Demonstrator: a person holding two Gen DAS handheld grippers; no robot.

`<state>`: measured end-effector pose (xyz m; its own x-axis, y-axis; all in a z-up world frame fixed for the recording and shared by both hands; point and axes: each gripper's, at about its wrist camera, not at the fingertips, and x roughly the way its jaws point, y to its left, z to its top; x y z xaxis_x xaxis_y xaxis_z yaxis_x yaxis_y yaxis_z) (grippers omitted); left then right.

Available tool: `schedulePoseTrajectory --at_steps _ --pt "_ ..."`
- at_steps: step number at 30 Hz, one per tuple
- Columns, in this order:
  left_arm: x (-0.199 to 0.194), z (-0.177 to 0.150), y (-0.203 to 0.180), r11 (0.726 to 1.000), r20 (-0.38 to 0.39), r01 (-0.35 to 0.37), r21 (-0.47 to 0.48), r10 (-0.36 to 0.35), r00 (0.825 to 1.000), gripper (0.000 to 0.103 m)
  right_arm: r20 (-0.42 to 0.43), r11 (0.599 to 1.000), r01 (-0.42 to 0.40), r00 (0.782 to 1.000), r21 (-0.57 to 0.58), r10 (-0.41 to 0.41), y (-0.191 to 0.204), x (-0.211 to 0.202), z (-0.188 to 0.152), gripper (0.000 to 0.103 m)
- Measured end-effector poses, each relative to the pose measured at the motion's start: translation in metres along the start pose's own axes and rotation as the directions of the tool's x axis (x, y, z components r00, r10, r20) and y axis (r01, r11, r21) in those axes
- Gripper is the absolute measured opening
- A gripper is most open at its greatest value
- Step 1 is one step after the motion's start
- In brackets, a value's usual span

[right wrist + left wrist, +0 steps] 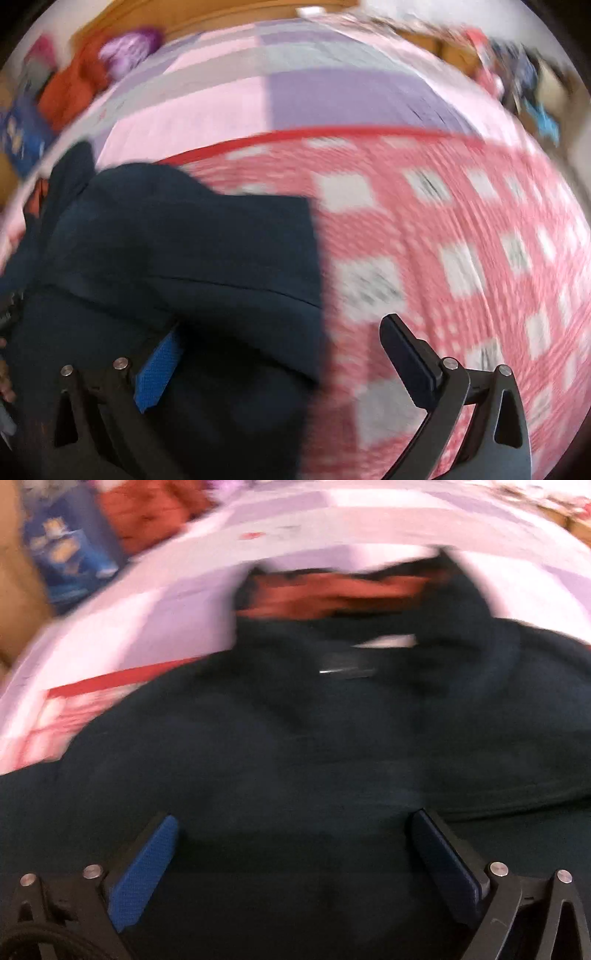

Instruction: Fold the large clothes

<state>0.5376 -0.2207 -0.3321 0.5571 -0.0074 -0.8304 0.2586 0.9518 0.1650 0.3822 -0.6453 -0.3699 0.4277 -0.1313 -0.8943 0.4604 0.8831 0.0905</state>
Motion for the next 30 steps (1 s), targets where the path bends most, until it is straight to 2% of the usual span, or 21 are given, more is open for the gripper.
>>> schedulePoseTrajectory --at_steps 2,3,6,7,9,11,13,14,15,16,18,19,20,21,22,23,24,27,30 --pt "0.004 -0.008 0.026 0.997 -0.031 0.051 -0.062 -0.053 0.998 0.103 0.017 0.999 0.020 1.000 -0.036 -0.019 -0.001 -0.004 -0.010 0.102" --pt "0.000 -0.015 0.031 0.999 -0.020 -0.011 -0.053 0.010 1.000 0.103 0.035 0.998 0.033 0.999 -0.058 -0.031 0.004 -0.007 -0.012 0.102" --pt "-0.017 -0.027 0.031 0.994 -0.026 -0.022 -0.104 0.019 0.999 0.103 0.095 0.992 0.108 0.990 -0.071 -0.101 0.016 -0.021 -0.016 0.100" --pt "-0.025 -0.026 0.027 0.994 -0.010 0.000 -0.111 -0.001 1.000 0.103 0.142 0.989 0.128 0.983 -0.075 -0.116 0.024 -0.034 -0.020 0.098" --pt "-0.050 -0.034 0.009 0.991 0.050 0.080 -0.107 -0.075 0.996 0.102 0.215 0.988 0.101 0.974 -0.113 -0.074 0.044 -0.057 -0.031 0.098" --pt "-0.070 -0.041 -0.022 0.986 0.090 0.155 -0.059 -0.150 0.985 0.102 0.264 0.970 0.081 0.964 -0.230 -0.018 0.080 -0.076 -0.050 0.098" --pt "-0.085 -0.059 -0.059 0.974 0.086 0.226 0.030 -0.228 0.970 0.103 0.235 0.935 0.056 0.971 -0.350 0.030 0.114 -0.076 -0.069 0.097" --pt "-0.085 -0.057 -0.074 0.972 0.074 0.224 0.067 -0.229 0.971 0.103 0.221 0.919 0.065 0.975 -0.389 0.025 0.123 -0.072 -0.076 0.097" --pt "-0.080 -0.068 -0.083 0.973 0.056 0.194 0.125 -0.202 0.978 0.103 0.214 0.902 0.106 0.977 -0.419 -0.016 0.126 -0.063 -0.083 0.097" --pt "-0.075 -0.074 -0.081 0.975 0.047 0.171 0.142 -0.180 0.983 0.103 0.216 0.901 0.139 0.975 -0.410 -0.052 0.120 -0.058 -0.084 0.097" --pt "-0.071 -0.077 -0.061 0.980 0.049 0.166 0.109 -0.172 0.984 0.103 0.207 0.942 0.165 0.972 -0.293 -0.106 0.081 -0.051 -0.080 0.097" --pt "-0.072 -0.077 -0.049 0.984 0.060 0.148 0.095 -0.154 0.986 0.103 0.171 0.974 0.141 0.979 -0.177 -0.111 0.045 -0.049 -0.076 0.097" --pt "-0.072 -0.079 -0.036 0.987 0.069 0.131 0.087 -0.137 0.988 0.103 0.148 0.989 0.108 0.985 -0.101 -0.093 0.019 -0.049 -0.073 0.097" --pt "-0.073 -0.080 -0.023 0.988 0.068 0.129 0.087 -0.135 0.989 0.103 0.136 0.992 0.112 0.985 -0.065 -0.102 0.001 -0.050 -0.073 0.097" --pt "-0.073 -0.081 -0.014 0.989 0.069 0.113 0.093 -0.120 0.990 0.103 0.151 0.981 0.173 0.976 -0.084 -0.159 -0.004 -0.054 -0.075 0.097" --pt "-0.074 -0.085 0.001 0.994 0.070 0.060 0.086 -0.066 0.995 0.103 0.172 0.969 0.223 0.964 -0.107 -0.203 -0.004 -0.058 -0.077 0.097" --pt "-0.070 -0.084 0.018 0.997 0.061 0.058 0.048 -0.061 0.996 0.103 0.182 0.960 0.250 0.957 -0.122 -0.226 -0.003 -0.062 -0.078 0.097" --pt "-0.070 -0.097 0.064 0.993 0.048 0.075 -0.089 -0.071 0.996 0.103 0.193 0.955 0.273 0.950 -0.119 -0.247 0.002 -0.070 -0.079 0.097" --pt "-0.074 -0.110 0.084 0.989 0.054 0.070 -0.128 -0.064 0.996 0.103 0.220 0.948 0.293 0.940 -0.127 -0.261 0.022 -0.079 -0.084 0.097"
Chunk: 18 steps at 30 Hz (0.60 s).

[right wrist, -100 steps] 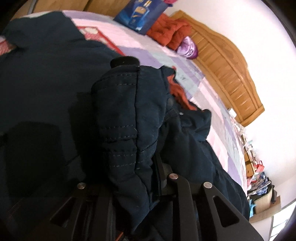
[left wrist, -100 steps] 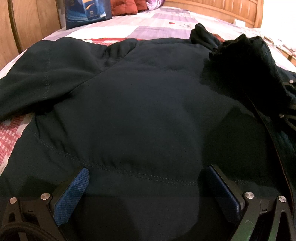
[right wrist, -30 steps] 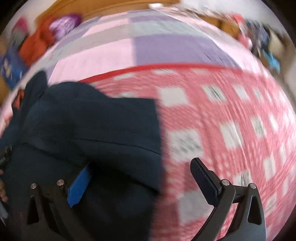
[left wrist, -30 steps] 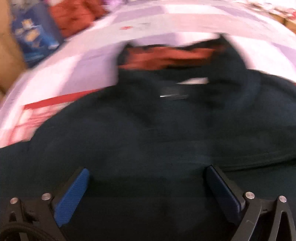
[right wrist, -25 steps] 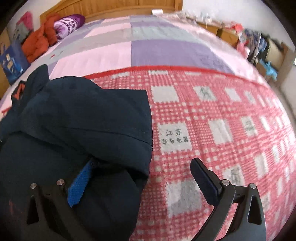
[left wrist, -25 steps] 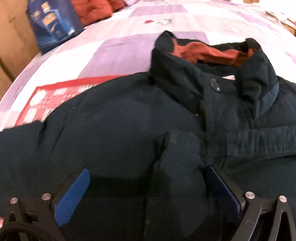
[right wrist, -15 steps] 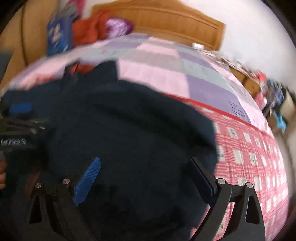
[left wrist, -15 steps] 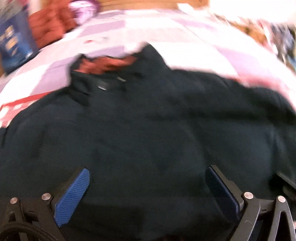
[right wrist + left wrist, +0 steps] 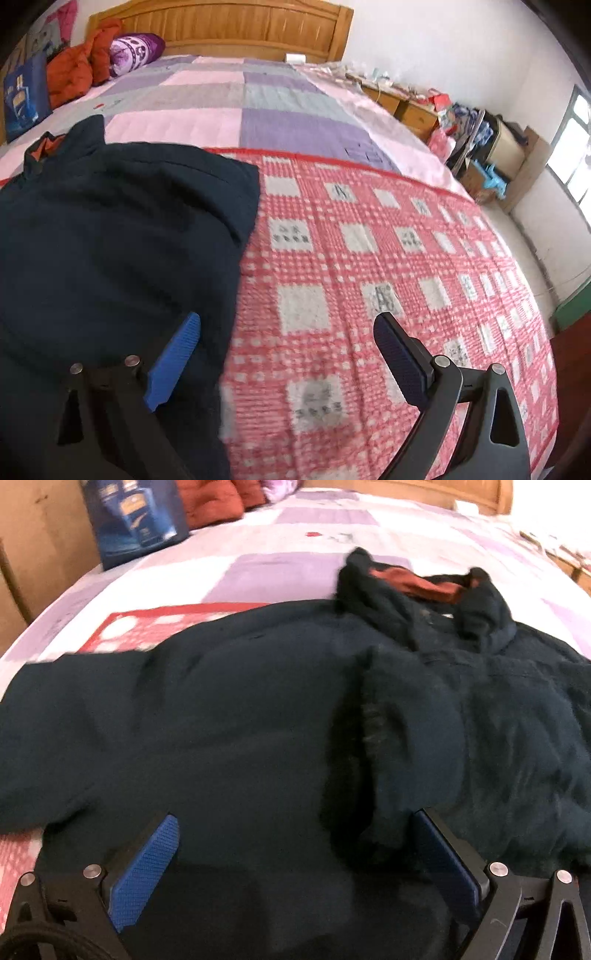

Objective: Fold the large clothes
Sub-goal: 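Grasp the other sleeve cuff with the left gripper and lift it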

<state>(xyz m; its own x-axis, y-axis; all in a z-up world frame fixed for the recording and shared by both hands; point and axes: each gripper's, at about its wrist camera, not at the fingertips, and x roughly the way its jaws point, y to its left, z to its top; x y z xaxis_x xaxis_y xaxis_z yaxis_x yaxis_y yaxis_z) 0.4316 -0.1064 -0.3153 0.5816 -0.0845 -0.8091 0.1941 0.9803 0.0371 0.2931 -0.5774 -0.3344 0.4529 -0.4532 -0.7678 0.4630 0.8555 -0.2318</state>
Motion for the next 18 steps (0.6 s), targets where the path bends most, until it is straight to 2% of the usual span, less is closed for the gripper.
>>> schedulePoseTrajectory --at_steps 4,6,8,10,12,13,16,18 --pt "-0.007 -0.009 0.015 1.000 -0.019 -0.013 -0.023 0.013 1.000 0.103 0.050 0.999 -0.045 0.998 -0.026 0.046 0.032 -0.015 0.012 0.097" --pt "-0.008 -0.011 0.027 0.997 -0.025 0.012 -0.081 -0.014 1.000 0.103 0.053 0.996 -0.066 0.996 -0.057 0.069 0.065 -0.017 0.025 0.097" --pt "-0.017 -0.016 0.043 0.992 -0.016 -0.004 -0.128 0.002 1.000 0.103 0.053 0.996 -0.064 0.996 -0.067 0.067 0.092 -0.015 0.031 0.097" --pt "-0.012 -0.011 0.055 0.986 -0.017 -0.020 -0.163 0.017 1.000 0.103 0.024 0.995 -0.078 0.997 -0.054 0.080 0.127 -0.007 0.038 0.097" --pt "-0.011 -0.013 0.078 0.977 -0.027 -0.045 -0.206 0.040 0.999 0.103 -0.045 0.986 -0.162 0.986 -0.034 0.160 0.168 0.004 0.041 0.097" --pt "-0.008 -0.010 0.086 0.974 -0.032 -0.055 -0.220 0.049 0.998 0.103 -0.052 0.979 -0.196 0.980 -0.061 0.193 0.192 0.003 0.039 0.097" --pt "-0.009 -0.016 0.132 0.955 -0.048 -0.108 -0.277 0.098 0.994 0.103 -0.011 0.949 -0.227 0.973 -0.217 0.230 0.257 -0.012 0.023 0.097" --pt "-0.011 -0.020 0.163 0.939 -0.057 -0.139 -0.315 0.127 0.990 0.103 0.063 0.950 -0.181 0.977 -0.253 0.203 0.271 -0.017 0.006 0.097"
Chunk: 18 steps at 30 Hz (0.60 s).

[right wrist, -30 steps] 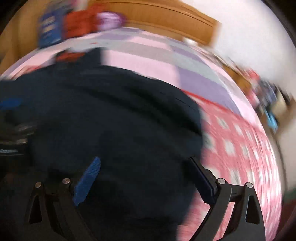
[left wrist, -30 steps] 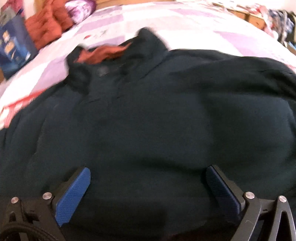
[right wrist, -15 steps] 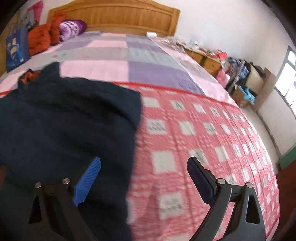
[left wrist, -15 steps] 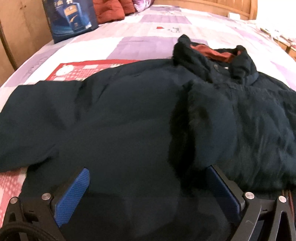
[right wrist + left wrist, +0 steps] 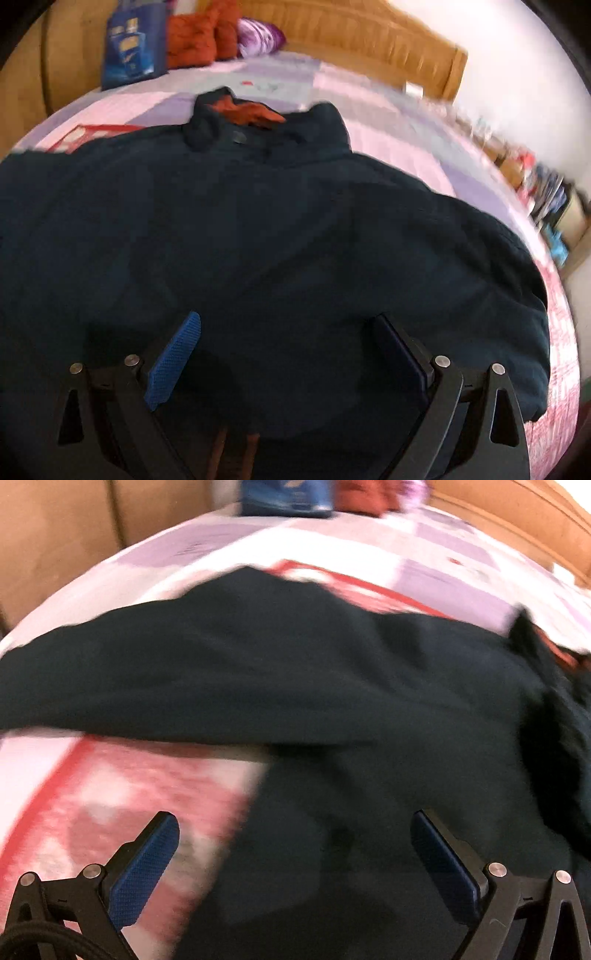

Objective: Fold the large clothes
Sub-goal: 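Grasp the other sleeve cuff with the left gripper and lift it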

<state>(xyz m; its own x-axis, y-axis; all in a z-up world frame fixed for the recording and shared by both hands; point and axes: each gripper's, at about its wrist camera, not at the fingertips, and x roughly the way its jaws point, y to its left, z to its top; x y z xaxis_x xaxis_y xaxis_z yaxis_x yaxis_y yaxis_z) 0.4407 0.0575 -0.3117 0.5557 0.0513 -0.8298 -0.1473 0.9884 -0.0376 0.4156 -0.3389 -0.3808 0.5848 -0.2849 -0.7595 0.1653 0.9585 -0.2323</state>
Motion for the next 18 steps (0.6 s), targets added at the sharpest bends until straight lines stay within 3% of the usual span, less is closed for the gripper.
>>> schedulePoseTrajectory --at_steps 4,8,14,18 --pt "0.001 0.014 0.079 0.990 0.008 -0.066 -0.122 0.068 0.998 0.103 0.054 0.999 0.014 0.998 0.034 -0.016 -0.004 0.005 -0.013 0.097" --pt "0.003 0.024 0.162 0.958 0.012 -0.107 -0.267 0.114 0.993 0.103 0.062 0.996 0.084 0.995 -0.003 -0.084 0.003 0.008 -0.011 0.097" --pt "0.021 0.019 0.262 0.888 -0.030 -0.121 -0.445 0.120 0.992 0.103 0.081 0.989 0.148 0.986 -0.029 -0.146 0.007 0.012 -0.012 0.098" --pt "0.039 0.008 0.308 0.816 -0.040 -0.066 -0.574 0.052 0.998 0.103 0.081 0.989 0.146 0.986 -0.025 -0.143 0.005 0.012 -0.013 0.098"
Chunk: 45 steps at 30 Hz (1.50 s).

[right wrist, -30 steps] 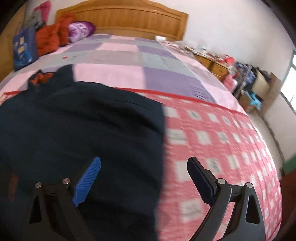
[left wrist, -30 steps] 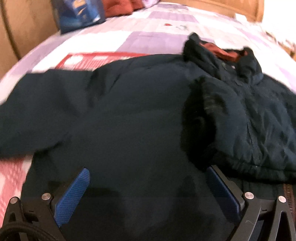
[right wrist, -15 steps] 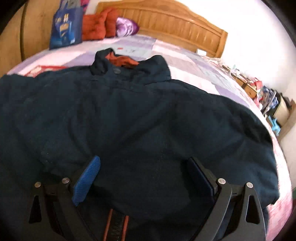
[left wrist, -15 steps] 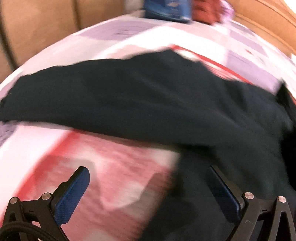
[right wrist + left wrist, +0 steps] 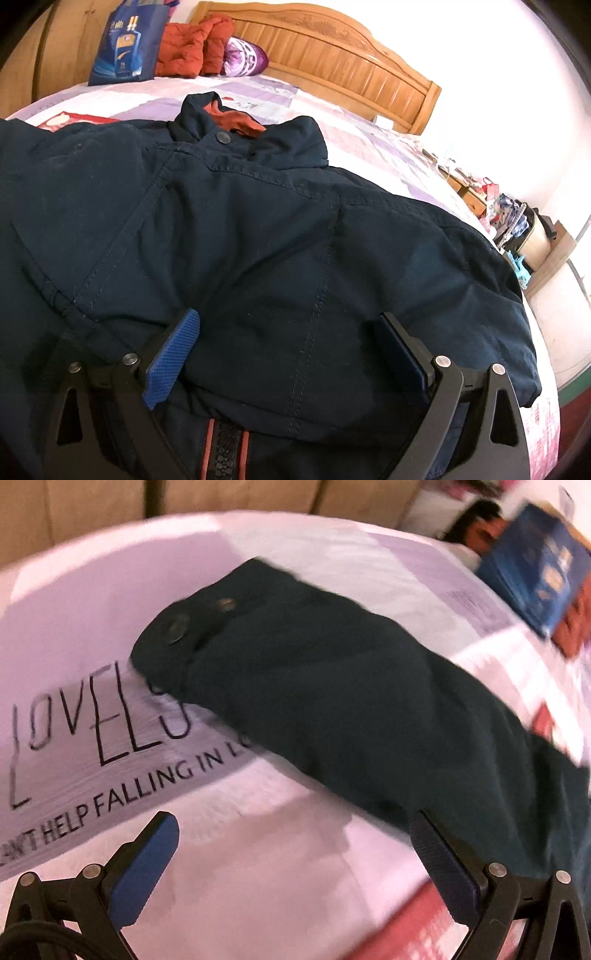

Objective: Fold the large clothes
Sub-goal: 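Grasp the other sleeve cuff with the left gripper and lift it, then fold the held sleeve across the jacket body with the left gripper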

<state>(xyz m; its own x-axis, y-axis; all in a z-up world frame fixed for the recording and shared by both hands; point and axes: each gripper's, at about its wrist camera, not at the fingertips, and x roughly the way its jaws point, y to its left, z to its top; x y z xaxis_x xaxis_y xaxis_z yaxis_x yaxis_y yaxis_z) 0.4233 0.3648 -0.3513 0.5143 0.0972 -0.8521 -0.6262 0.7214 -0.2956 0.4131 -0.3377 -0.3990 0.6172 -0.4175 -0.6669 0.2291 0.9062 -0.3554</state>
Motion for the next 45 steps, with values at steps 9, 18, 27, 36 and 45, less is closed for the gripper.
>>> schedulePoseTrajectory --at_steps 9,18,27,36,45 --pt "0.048 0.042 0.003 0.971 -0.008 0.131 -0.201 -0.136 0.991 0.103 0.000 1.000 0.025 1.000 -0.017 -0.025 0.003 0.002 0.000 0.098" --pt "0.064 0.074 0.001 0.934 0.039 0.228 -0.274 -0.226 0.973 0.035 0.002 0.999 0.030 1.000 -0.020 -0.030 0.002 0.003 -0.001 0.098" --pt "-0.038 0.077 -0.098 0.962 0.208 0.208 0.174 -0.243 0.948 0.020 0.001 0.999 0.028 1.000 -0.021 -0.028 0.002 0.003 0.000 0.098" --pt "-0.121 0.017 -0.262 0.799 0.161 0.348 0.490 -0.475 0.865 0.016 -0.002 1.000 0.020 1.000 -0.016 -0.020 0.002 0.004 0.000 0.098" --pt "-0.147 -0.128 -0.394 0.616 -0.028 0.422 0.665 -0.544 0.839 0.015 -0.070 0.993 -0.108 0.991 0.051 0.111 -0.016 0.002 0.013 0.097"
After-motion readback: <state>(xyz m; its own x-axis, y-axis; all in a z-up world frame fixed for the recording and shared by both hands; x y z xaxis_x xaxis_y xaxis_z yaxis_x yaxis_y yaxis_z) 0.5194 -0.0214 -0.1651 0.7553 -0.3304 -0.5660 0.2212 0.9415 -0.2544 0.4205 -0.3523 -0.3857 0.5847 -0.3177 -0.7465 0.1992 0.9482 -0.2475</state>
